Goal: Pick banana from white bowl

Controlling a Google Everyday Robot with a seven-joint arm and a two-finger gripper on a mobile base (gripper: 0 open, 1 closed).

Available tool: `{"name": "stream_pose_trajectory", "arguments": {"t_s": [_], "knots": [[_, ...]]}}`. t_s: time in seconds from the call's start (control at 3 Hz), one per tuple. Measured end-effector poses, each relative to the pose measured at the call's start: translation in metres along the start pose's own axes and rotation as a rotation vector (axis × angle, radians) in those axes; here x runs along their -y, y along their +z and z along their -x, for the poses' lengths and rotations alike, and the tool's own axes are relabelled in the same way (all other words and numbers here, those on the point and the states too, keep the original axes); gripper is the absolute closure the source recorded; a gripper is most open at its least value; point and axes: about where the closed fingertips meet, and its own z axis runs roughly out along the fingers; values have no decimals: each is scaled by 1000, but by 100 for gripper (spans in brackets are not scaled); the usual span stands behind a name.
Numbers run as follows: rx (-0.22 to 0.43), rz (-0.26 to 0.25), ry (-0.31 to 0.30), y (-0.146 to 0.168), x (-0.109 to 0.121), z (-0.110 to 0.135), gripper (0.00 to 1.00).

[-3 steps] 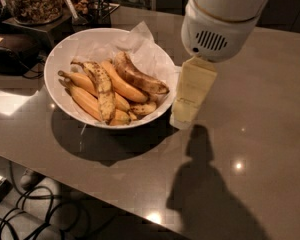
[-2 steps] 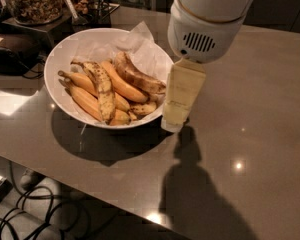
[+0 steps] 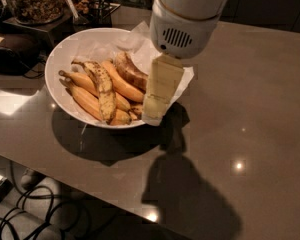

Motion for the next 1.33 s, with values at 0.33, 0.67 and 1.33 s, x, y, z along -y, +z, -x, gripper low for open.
{"name": "stream_pose_trajectory", "arguments": {"t_s": [0.33,0.67,1.33], "knots": [[-9,62,20,23,12,17,0],[-20,119,73,45,27,21,0],[-28,199,153,70,44,23,8]]}}
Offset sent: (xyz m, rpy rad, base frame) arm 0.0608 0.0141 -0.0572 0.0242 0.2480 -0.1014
